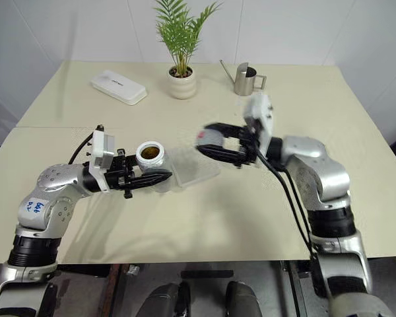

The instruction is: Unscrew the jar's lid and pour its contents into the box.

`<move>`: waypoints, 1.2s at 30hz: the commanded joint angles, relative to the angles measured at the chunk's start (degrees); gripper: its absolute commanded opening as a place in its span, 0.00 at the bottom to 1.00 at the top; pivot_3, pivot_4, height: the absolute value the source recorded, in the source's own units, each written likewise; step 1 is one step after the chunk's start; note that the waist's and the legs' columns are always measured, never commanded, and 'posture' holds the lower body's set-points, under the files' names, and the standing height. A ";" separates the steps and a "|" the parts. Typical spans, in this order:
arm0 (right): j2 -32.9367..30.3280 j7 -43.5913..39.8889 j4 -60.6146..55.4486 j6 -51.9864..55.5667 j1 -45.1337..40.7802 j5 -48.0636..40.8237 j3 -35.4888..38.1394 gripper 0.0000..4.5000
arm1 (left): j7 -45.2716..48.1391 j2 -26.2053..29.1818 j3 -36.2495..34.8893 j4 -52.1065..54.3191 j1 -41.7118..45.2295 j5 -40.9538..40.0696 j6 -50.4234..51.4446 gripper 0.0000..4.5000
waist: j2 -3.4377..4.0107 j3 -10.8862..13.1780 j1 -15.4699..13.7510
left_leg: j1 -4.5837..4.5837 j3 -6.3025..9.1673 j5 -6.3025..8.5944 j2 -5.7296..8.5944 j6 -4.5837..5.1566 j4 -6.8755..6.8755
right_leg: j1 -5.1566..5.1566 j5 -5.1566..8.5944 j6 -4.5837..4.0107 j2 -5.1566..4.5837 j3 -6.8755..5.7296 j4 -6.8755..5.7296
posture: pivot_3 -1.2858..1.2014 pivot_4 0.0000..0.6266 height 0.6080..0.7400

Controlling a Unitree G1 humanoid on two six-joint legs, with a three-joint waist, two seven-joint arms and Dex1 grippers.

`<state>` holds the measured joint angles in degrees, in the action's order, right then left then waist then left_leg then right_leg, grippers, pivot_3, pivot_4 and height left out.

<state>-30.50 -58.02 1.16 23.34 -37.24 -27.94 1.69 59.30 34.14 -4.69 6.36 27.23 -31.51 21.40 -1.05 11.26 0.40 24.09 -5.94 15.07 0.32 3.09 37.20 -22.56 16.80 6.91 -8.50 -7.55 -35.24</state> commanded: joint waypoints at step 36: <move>-10.51 5.28 -17.00 11.62 9.76 -2.50 3.07 0.99 | -6.59 -0.77 11.29 -30.97 27.24 28.20 -26.35 0.43 | 0.22 0.13 -1.41 | 0.05 0.00 0.00 0.01 0.10 0.14 | 0.08 -0.06 0.09 0.01 -0.03 0.12 | 0.52 0.24 1.00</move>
<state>-40.47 -53.22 -13.73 35.12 -28.35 -29.66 3.06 56.23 33.64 5.59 -24.74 52.31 -7.87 1.36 -0.83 11.39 -1.01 24.15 -5.95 15.07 0.34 3.20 37.33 -22.48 16.73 7.02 -8.49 -7.59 -35.08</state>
